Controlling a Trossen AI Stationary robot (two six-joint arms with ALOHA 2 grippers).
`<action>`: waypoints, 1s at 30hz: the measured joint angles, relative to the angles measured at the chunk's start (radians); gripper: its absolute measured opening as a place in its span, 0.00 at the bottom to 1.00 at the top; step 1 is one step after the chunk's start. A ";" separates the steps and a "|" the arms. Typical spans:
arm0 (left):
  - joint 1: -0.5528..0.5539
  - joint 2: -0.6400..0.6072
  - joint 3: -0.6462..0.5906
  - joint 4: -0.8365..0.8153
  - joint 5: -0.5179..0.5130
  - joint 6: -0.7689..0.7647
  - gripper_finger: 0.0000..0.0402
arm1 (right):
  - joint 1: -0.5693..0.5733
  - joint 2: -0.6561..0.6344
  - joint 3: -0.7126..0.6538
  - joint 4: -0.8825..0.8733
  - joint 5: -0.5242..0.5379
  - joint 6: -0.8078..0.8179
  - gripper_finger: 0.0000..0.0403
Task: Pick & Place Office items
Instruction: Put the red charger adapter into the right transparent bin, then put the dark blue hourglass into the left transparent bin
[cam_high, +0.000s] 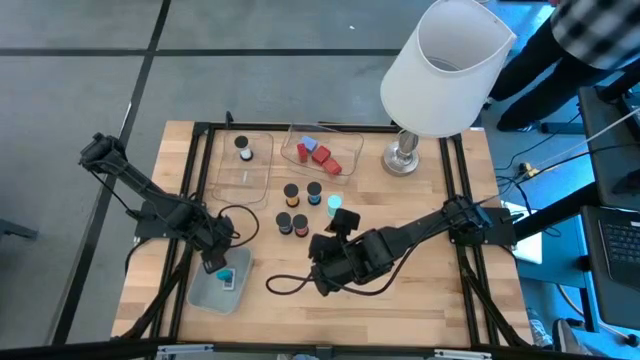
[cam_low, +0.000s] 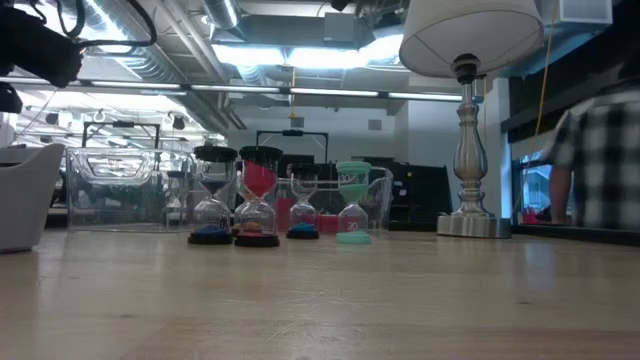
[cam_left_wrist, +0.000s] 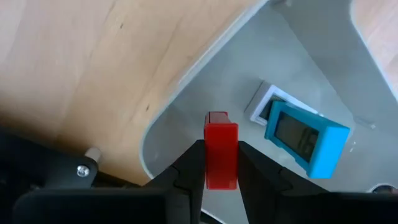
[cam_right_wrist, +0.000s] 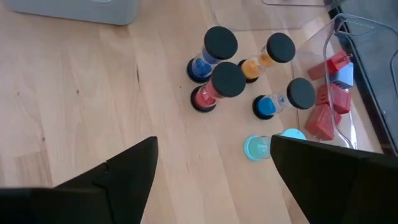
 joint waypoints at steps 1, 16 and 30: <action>0.000 0.000 0.000 0.000 -0.007 -0.003 0.20 | -0.002 0.000 0.000 0.000 0.000 0.000 0.78; 0.025 -0.003 0.054 0.002 -0.024 0.038 0.35 | -0.012 0.000 0.000 0.000 0.000 -0.018 0.78; 0.086 -0.003 0.238 0.079 -0.494 0.375 0.37 | -0.019 -0.002 0.000 -0.102 -0.023 -0.441 0.77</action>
